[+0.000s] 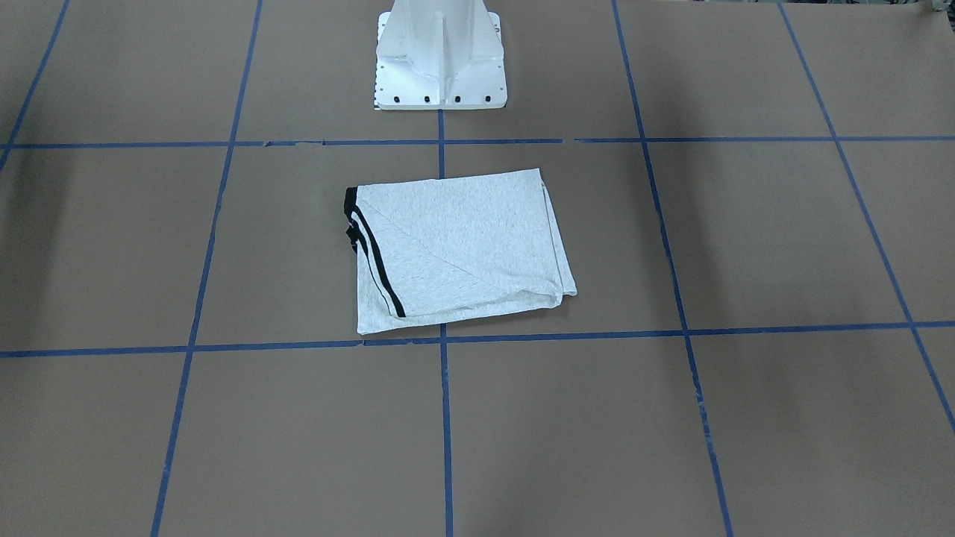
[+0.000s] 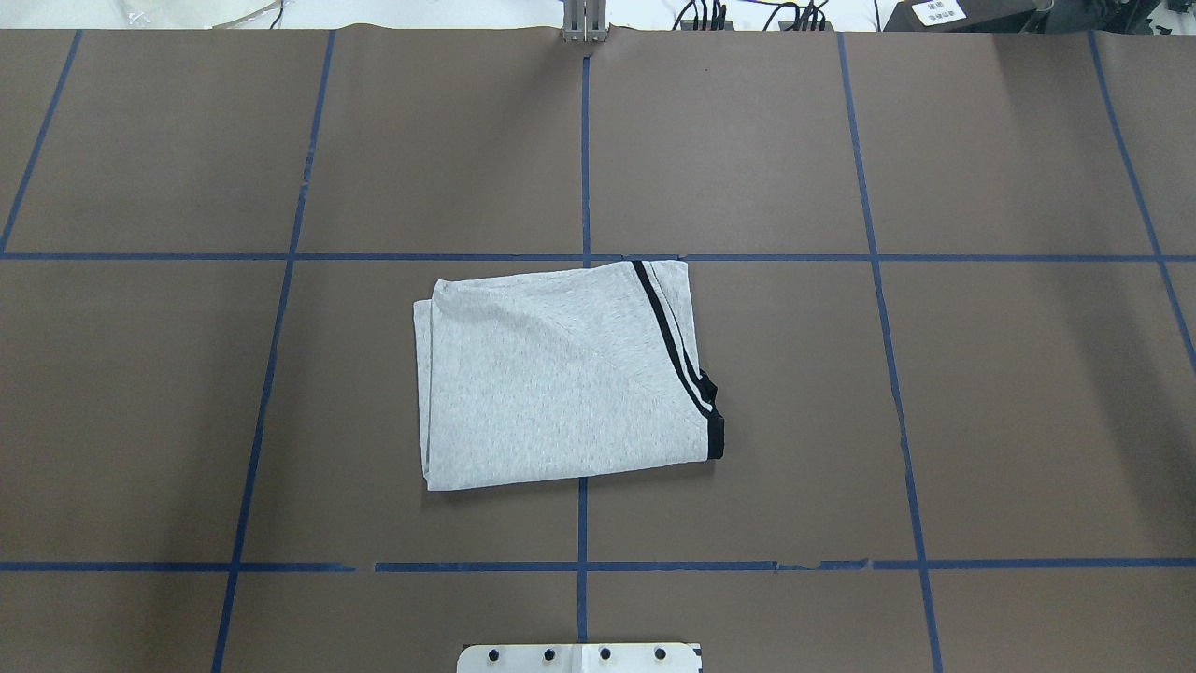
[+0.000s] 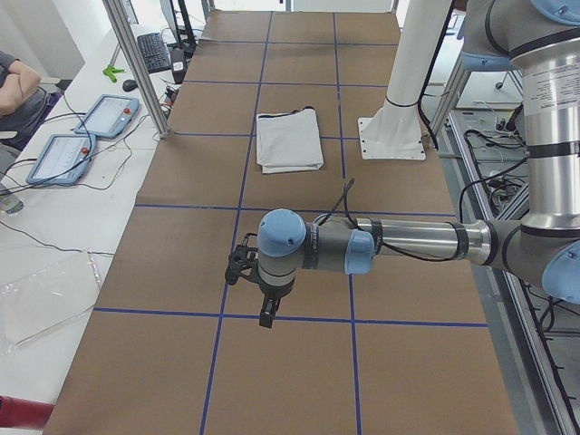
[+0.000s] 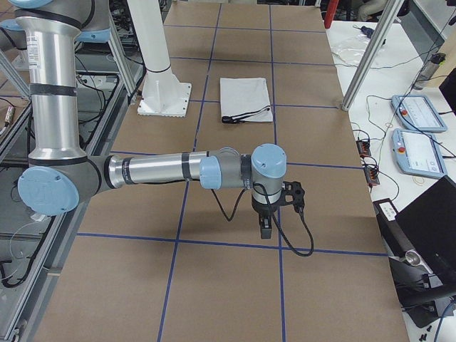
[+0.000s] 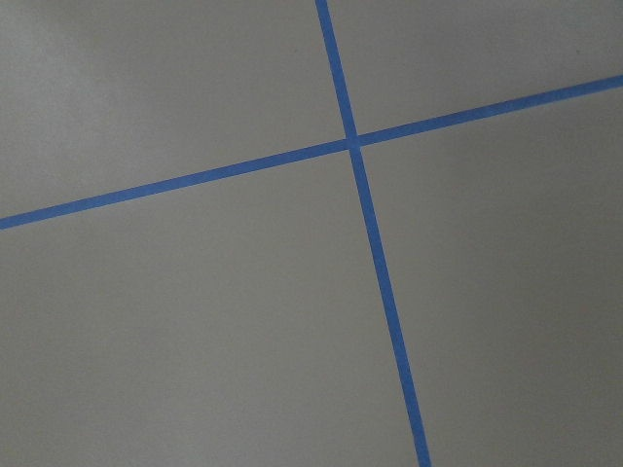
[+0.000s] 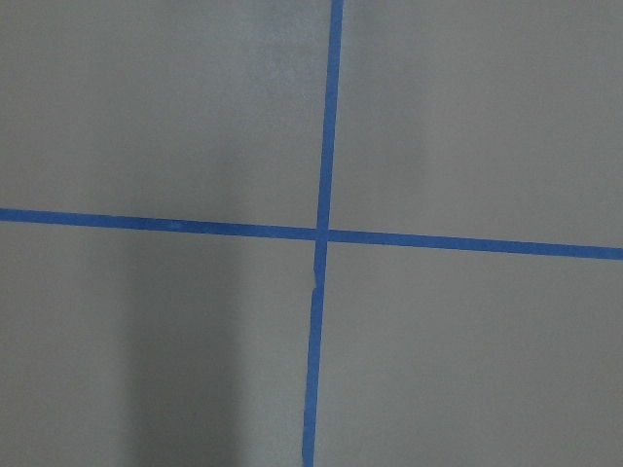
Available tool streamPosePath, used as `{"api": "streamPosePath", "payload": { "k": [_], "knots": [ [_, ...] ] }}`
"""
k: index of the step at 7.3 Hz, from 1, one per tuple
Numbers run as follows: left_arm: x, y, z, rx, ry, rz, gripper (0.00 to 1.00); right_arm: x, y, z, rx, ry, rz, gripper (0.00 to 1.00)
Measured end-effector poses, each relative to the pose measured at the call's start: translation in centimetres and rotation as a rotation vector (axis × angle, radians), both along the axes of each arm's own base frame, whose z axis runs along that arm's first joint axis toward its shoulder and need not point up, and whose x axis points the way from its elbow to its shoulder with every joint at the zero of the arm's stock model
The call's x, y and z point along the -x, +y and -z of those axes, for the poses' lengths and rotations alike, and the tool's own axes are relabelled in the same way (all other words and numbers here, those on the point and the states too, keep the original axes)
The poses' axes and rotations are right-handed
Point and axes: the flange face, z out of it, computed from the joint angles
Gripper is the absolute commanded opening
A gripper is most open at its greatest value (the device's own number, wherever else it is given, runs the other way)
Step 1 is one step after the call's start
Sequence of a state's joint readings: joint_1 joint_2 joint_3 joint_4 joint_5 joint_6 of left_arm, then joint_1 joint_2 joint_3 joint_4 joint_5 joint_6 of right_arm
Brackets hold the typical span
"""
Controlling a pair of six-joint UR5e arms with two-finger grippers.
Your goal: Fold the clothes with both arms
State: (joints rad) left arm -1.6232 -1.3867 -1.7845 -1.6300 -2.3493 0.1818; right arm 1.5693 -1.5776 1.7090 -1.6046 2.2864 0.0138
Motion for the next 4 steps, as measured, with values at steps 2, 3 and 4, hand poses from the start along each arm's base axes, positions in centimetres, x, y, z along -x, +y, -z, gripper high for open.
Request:
{"api": "streamPosePath", "payload": {
  "k": [2, 3, 4],
  "knots": [
    [-0.04, -0.05, -0.2, 0.004, 0.005, 0.0, 1.0, 0.06, -0.01, -0.01, 0.001, 0.001, 0.0, 1.0],
    [-0.03, 0.06, -0.03, -0.002, 0.002, -0.001, 1.0, 0.18, -0.03, 0.0, 0.001, 0.001, 0.002, 1.0],
    [-0.05, 0.15, 0.25, -0.009, 0.0, -0.003, 1.0, 0.57, -0.09, -0.04, 0.005, 0.002, 0.006, 1.0]
  ]
}}
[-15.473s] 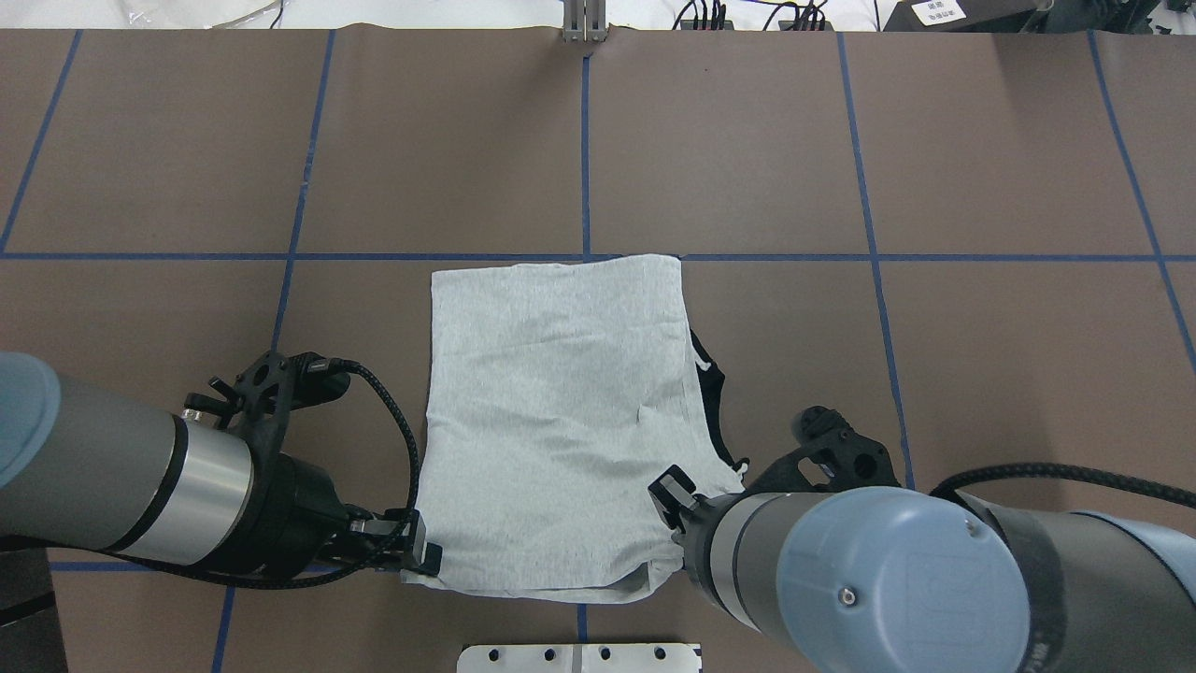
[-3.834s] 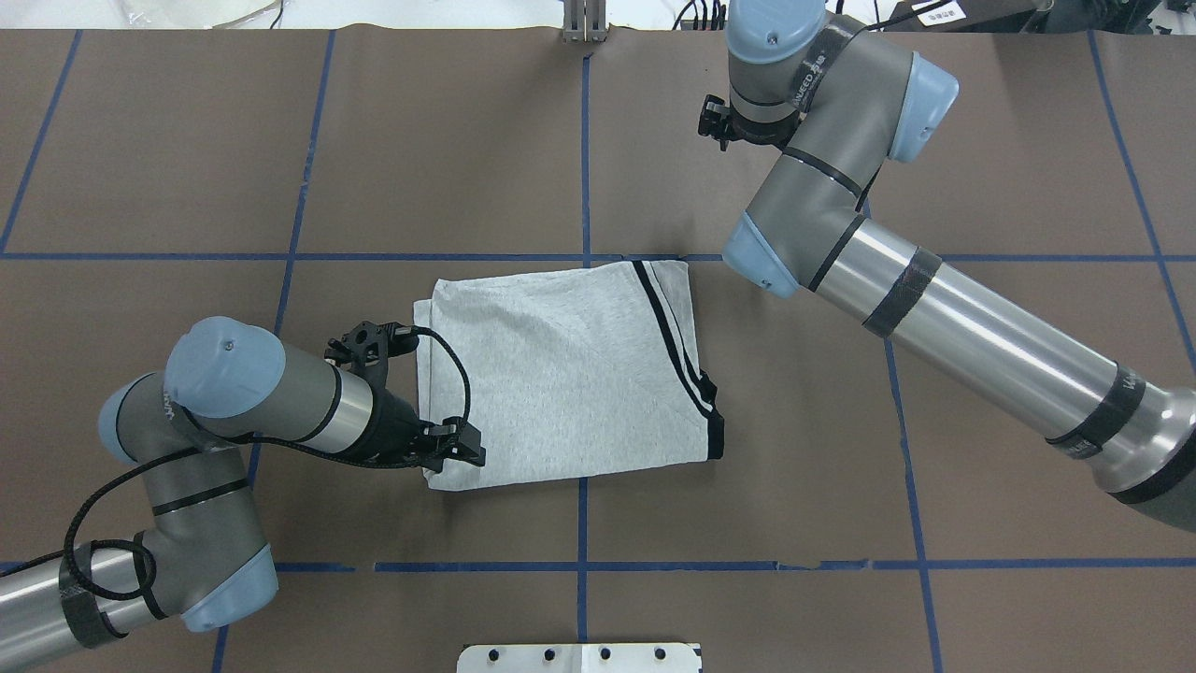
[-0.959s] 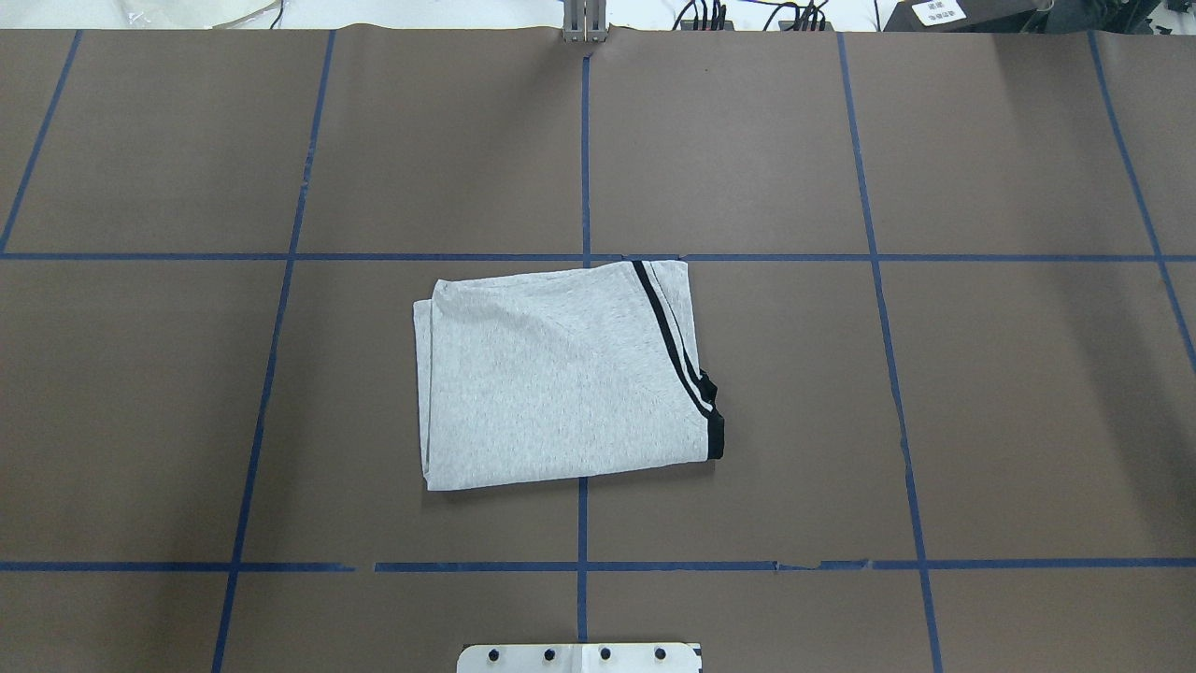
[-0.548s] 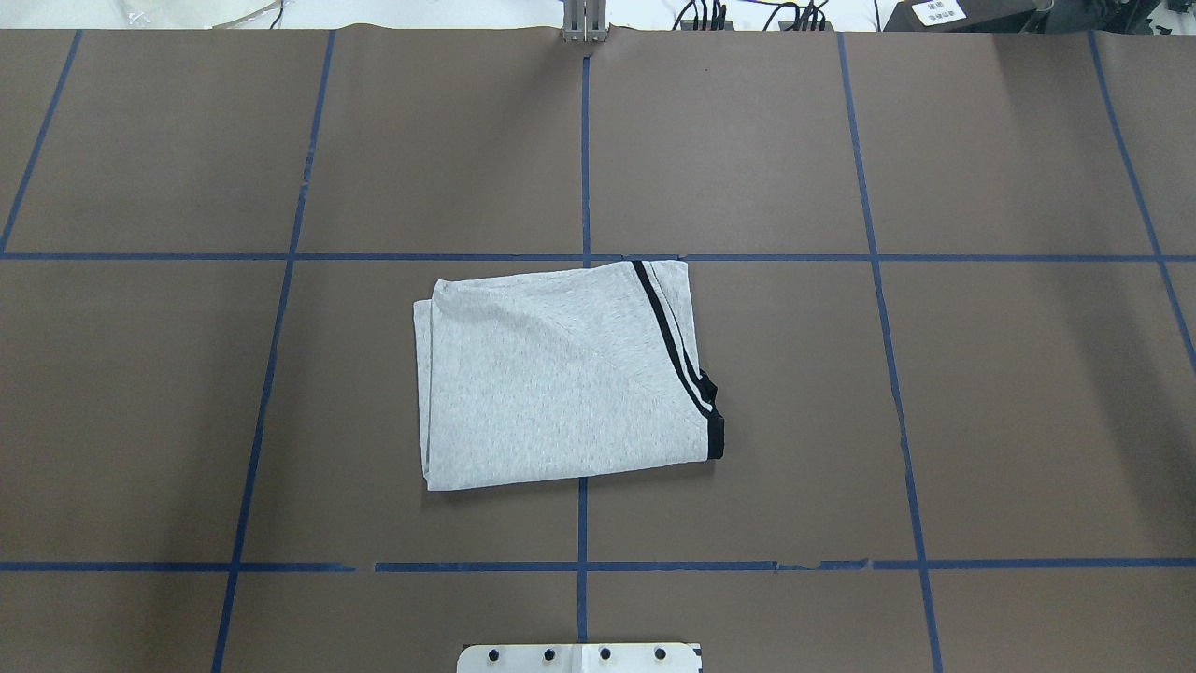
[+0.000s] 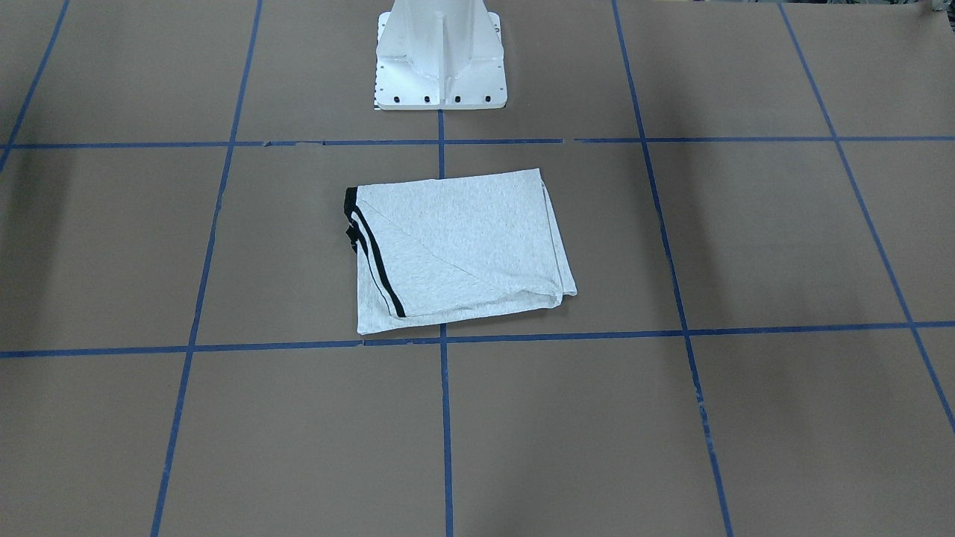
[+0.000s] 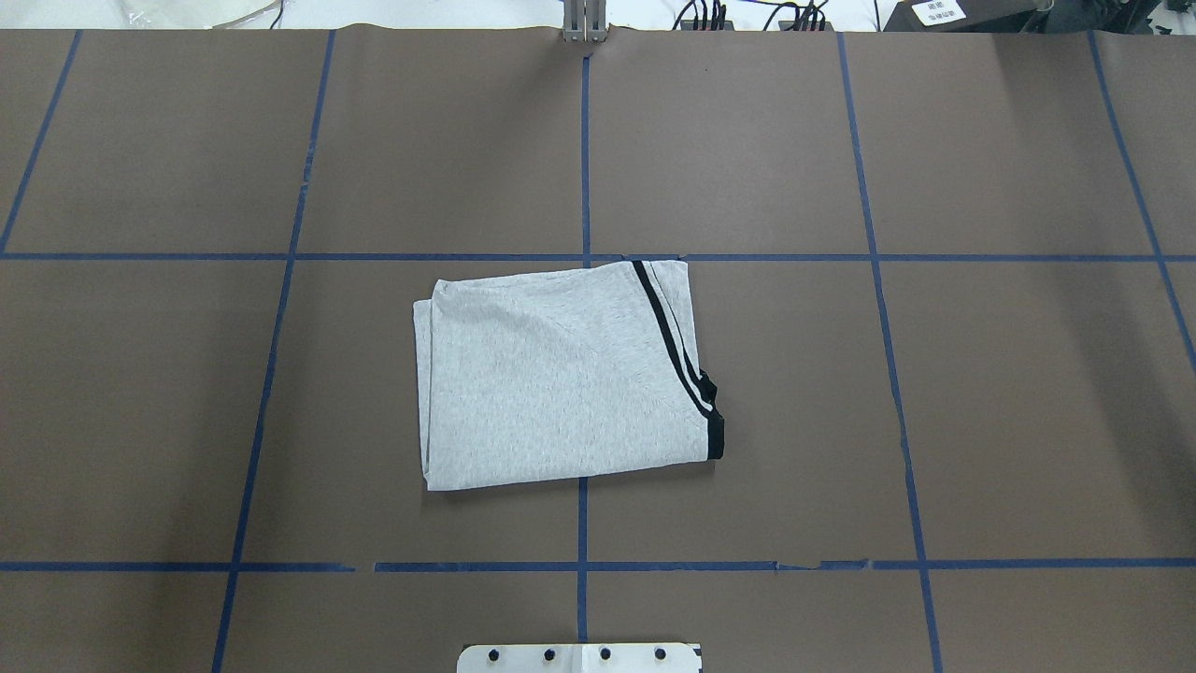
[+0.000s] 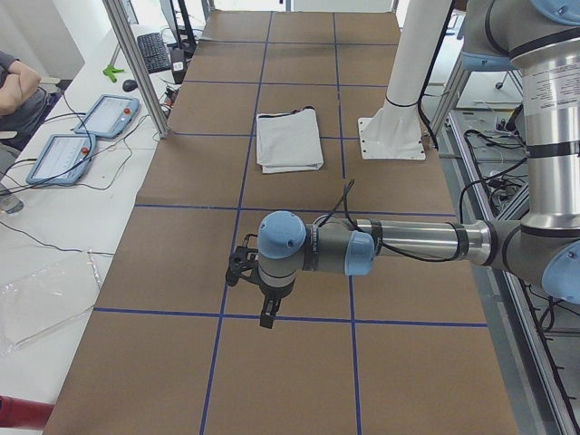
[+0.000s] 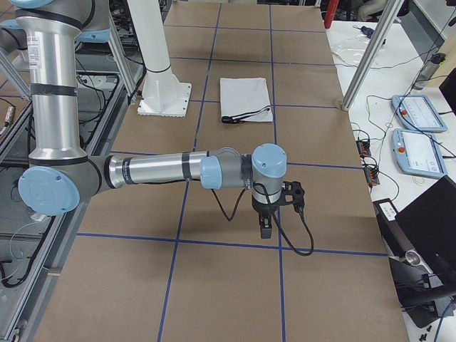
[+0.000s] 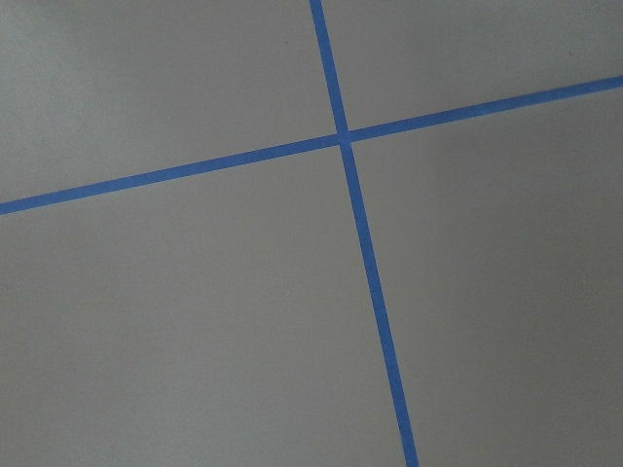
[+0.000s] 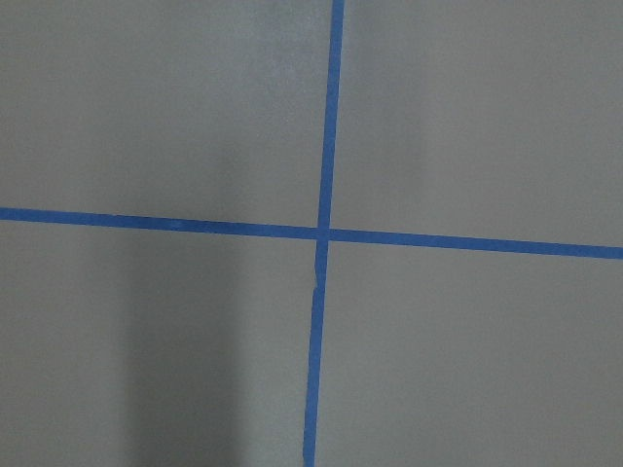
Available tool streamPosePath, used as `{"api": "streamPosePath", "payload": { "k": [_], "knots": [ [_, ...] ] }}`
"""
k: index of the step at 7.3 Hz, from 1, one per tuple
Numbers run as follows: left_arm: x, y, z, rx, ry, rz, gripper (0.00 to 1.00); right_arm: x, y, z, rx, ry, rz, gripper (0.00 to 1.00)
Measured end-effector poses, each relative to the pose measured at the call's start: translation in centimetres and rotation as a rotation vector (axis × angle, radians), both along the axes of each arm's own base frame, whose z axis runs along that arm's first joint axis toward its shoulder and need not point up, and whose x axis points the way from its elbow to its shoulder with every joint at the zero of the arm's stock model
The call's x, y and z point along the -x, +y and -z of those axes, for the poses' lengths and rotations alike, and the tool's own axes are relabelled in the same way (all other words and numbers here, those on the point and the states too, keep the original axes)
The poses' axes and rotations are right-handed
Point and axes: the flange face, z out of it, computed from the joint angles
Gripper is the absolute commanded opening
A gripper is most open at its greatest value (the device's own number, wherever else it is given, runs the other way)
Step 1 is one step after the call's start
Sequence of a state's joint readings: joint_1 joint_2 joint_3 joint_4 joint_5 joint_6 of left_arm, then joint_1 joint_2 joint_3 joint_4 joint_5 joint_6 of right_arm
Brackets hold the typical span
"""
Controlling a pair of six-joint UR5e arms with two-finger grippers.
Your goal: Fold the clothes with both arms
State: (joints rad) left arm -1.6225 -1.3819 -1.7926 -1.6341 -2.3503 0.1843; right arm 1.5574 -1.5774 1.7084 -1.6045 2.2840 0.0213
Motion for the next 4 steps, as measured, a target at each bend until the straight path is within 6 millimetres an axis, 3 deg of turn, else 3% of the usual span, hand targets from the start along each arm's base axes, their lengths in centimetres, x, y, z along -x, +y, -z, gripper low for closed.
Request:
{"api": "streamPosePath", "payload": {
  "k": [4],
  "knots": [
    [0.0, 0.2, 0.3, -0.003, 0.0, 0.001, 1.0, 2.5, 0.8, -0.9, 0.013, -0.007, -0.015, 1.0]
  ]
}}
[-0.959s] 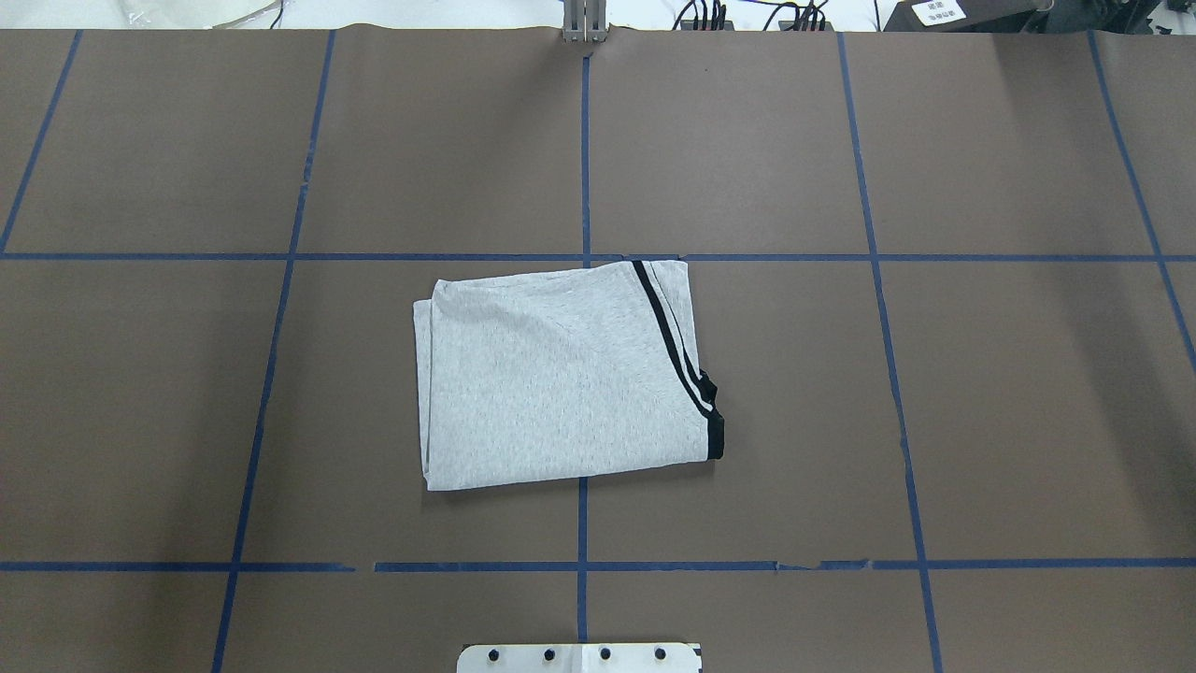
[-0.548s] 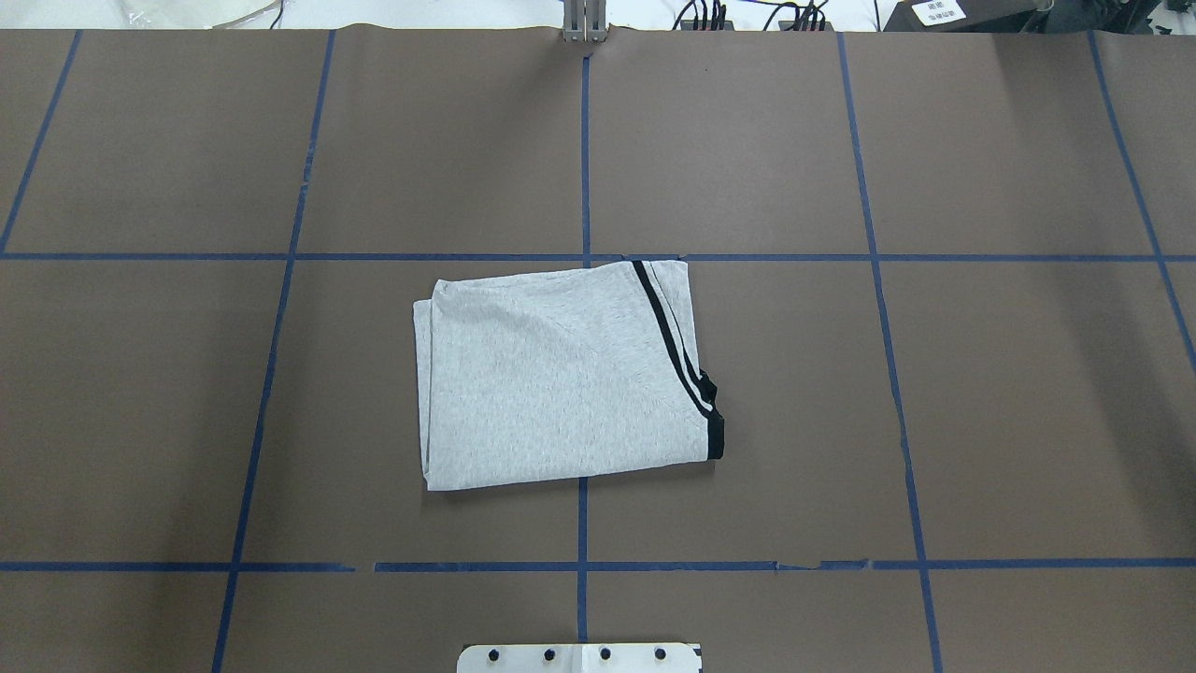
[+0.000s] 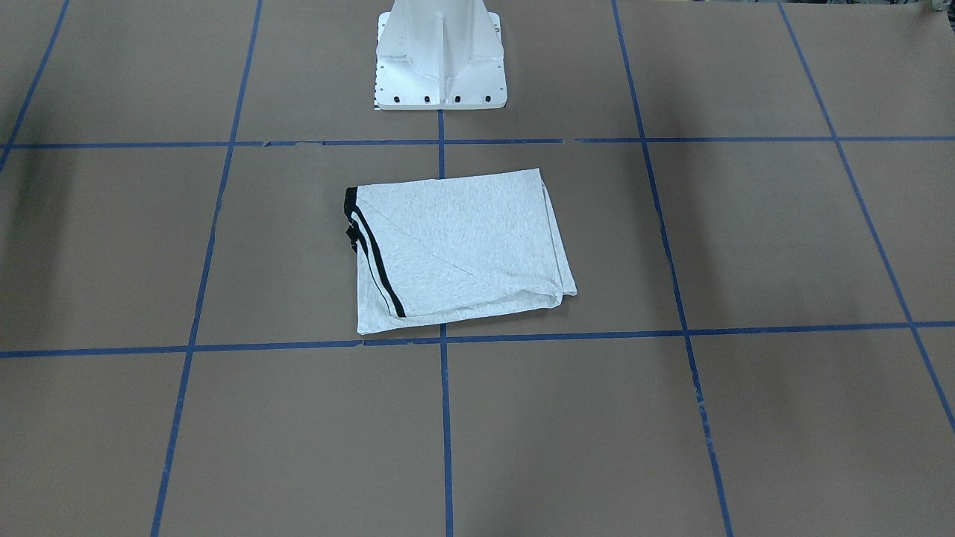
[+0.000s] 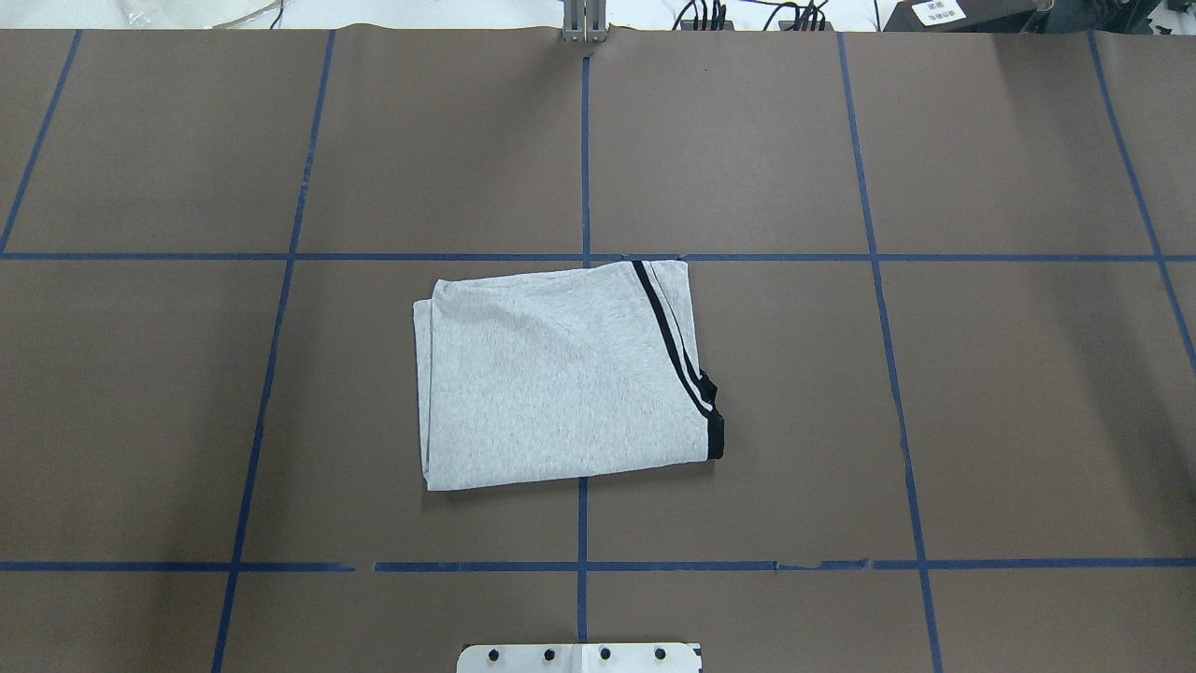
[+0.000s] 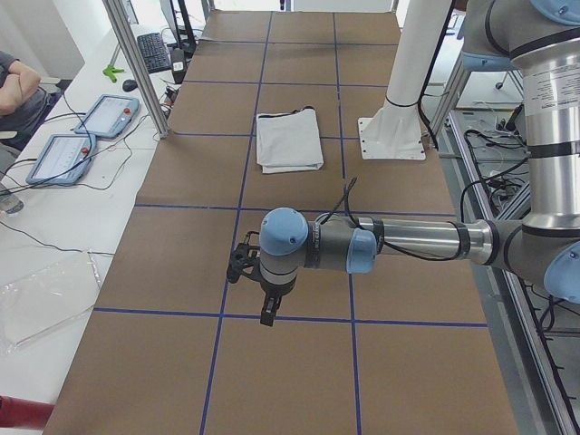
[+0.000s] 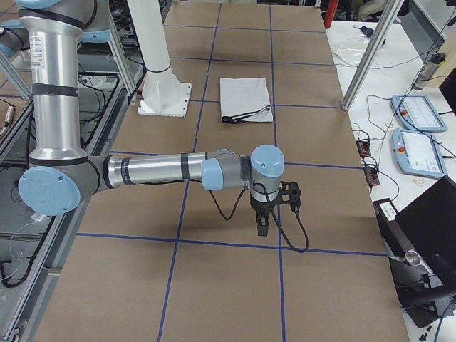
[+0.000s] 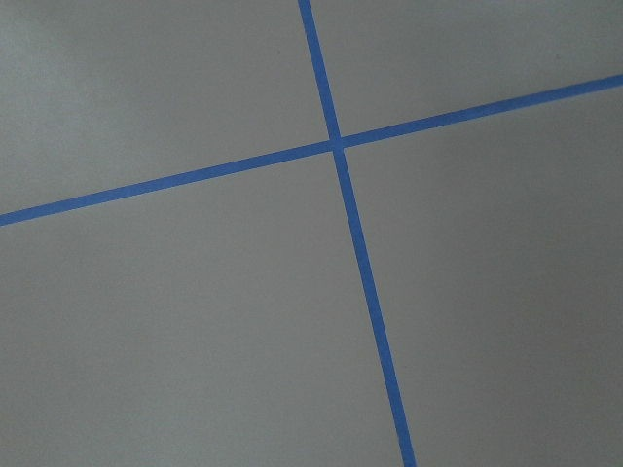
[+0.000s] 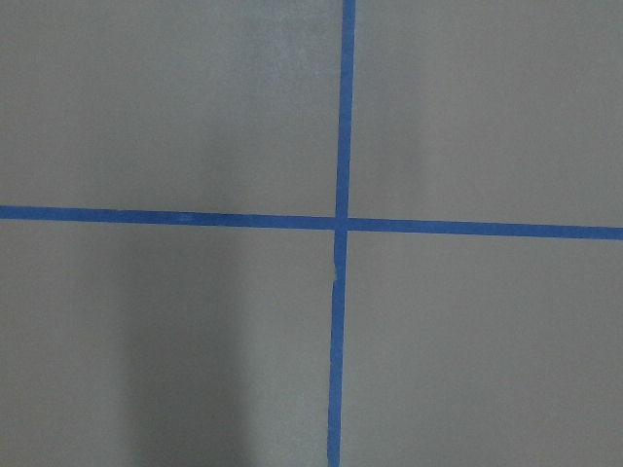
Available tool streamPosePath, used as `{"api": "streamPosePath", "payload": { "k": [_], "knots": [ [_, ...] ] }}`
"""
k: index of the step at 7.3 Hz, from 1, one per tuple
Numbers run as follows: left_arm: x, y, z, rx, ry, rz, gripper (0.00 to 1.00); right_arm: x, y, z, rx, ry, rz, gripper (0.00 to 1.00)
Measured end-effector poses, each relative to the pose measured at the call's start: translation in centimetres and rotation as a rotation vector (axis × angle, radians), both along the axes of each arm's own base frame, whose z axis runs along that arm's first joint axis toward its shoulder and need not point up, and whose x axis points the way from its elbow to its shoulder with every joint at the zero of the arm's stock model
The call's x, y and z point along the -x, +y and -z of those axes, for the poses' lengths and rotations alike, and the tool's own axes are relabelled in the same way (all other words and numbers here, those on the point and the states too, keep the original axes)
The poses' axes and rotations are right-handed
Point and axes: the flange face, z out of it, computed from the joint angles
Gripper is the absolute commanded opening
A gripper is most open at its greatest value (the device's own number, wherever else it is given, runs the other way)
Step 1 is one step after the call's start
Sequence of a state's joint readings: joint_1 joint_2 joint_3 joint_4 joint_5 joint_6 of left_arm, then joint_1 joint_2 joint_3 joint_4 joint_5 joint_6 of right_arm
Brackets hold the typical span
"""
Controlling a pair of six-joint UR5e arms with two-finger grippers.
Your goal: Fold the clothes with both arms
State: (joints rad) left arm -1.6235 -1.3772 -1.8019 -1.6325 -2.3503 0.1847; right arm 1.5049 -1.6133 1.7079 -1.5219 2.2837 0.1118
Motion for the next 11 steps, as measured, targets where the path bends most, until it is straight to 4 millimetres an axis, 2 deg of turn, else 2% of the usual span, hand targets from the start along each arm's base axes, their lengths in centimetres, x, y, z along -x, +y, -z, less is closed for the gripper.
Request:
{"api": "streamPosePath", "payload": {
  "k": [2, 11],
  "knots": [
    [0.0, 0.02, 0.01, 0.0, 0.0, 0.0, 1.0, 0.06, 0.72, -0.44, -0.016, -0.007, -0.001, 1.0],
    [0.03, 0.06, 0.05, -0.001, 0.0, 0.0, 1.0, 0.03, 1.19, -0.85, -0.011, -0.006, -0.001, 1.0]
  ]
}}
